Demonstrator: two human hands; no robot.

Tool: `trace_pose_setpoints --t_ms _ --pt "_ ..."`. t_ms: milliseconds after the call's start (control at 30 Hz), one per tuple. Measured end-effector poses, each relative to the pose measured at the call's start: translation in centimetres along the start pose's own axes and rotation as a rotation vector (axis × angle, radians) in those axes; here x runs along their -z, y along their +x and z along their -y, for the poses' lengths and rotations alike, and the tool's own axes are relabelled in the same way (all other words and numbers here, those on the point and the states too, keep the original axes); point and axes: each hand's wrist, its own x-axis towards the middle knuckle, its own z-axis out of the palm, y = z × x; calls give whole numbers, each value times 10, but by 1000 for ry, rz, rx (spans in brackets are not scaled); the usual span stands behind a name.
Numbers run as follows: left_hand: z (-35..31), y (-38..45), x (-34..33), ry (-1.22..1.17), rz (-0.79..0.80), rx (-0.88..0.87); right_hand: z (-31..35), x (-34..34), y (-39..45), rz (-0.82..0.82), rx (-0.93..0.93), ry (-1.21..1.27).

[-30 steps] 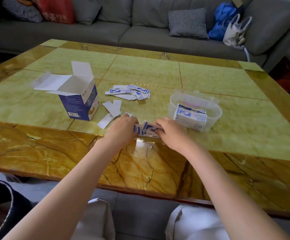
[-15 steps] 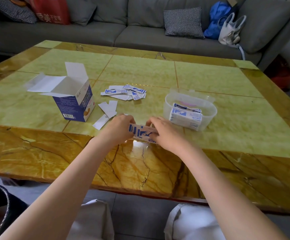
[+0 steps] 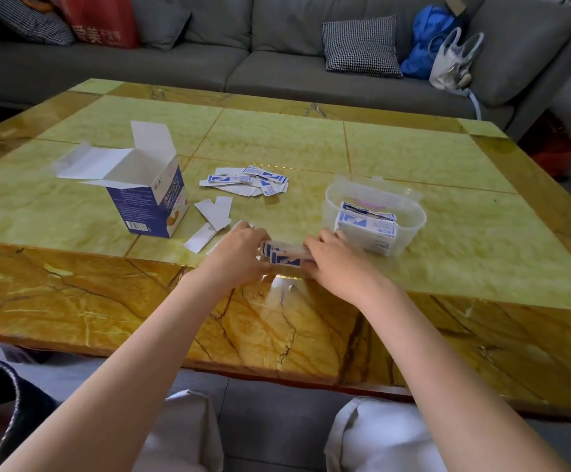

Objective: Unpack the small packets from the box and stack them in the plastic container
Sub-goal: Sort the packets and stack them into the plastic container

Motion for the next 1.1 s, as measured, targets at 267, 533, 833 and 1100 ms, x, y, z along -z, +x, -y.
trace_pose_setpoints --t_ms 267,533,833,1100 --pt "-15 3 -2 -2 -30 -96 -14 15 -8 82 -121 52" --pt "-23 7 -8 13 -48 -131 -21 17 -8 21 -164 152" --pt "-28 4 -5 -61 -118 -50 -27 16 -9 9 -106 210" --pt "-32 5 -6 -115 -181 -24 -22 14 -10 -35 -110 125"
